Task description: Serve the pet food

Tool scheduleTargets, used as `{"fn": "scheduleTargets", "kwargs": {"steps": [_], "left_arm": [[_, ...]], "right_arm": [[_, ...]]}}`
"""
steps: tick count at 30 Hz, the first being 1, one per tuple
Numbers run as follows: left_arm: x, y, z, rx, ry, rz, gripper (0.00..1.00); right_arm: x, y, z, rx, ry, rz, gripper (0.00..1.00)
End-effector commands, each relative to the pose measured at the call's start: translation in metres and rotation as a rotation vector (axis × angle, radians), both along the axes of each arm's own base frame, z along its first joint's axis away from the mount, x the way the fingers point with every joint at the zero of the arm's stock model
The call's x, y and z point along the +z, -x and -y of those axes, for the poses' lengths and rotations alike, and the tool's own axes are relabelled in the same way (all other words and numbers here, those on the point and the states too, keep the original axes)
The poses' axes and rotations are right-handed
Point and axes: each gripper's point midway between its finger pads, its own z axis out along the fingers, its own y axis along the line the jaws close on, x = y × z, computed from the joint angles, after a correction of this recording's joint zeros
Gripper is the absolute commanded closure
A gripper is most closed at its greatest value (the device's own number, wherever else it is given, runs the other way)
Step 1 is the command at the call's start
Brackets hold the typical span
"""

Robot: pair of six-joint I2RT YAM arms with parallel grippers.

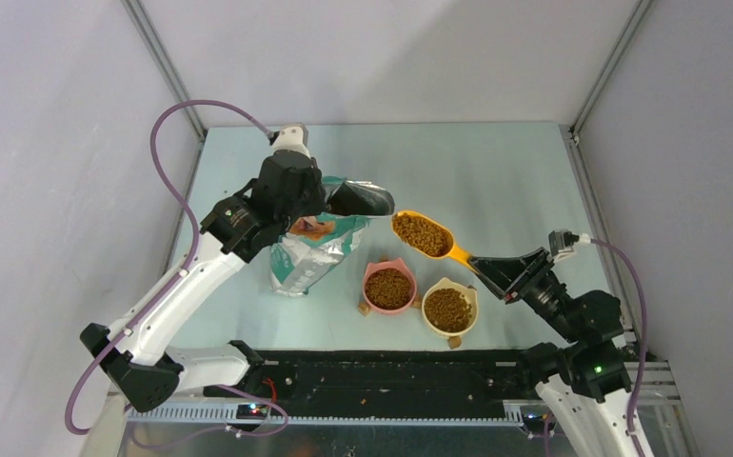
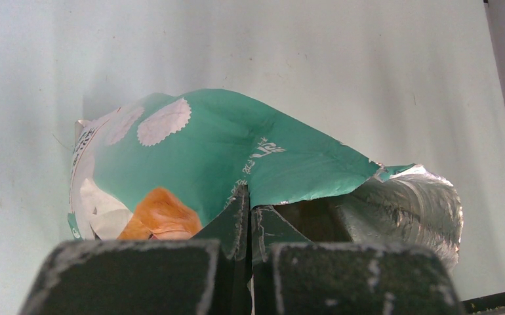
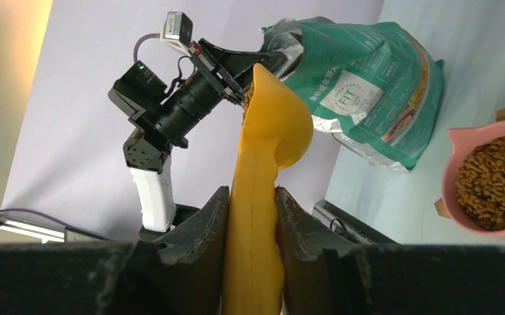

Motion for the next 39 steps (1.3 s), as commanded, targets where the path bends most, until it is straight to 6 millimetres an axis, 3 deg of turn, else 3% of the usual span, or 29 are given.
{"fn": "scheduleTargets", "kwargs": {"steps": [1,13,16,39], "left_arm": [[0.006,0.006,-0.011,0.013,-0.005,0.019,1.00],[0.006,0.006,-0.010,0.010,0.000,0.019,1.00],[0.005,0.006,-0.009,0.006,-0.003,0.014,1.00],[0.000,0.004,-0.007,0.004,-0.014,0.002,1.00]], "right_arm": [[-0.006,0.004,0.010,-0.059,0.012,-0.012,1.00],[-0.030,0.012,0.021,-0.110,0.047,-0.074,1.00],[-0.029,0.014,0.023,-0.119,0.046,-0.056,1.00],[-0.073,0.022,0.027,-0.123,0.132,-0.159,1.00]]}}
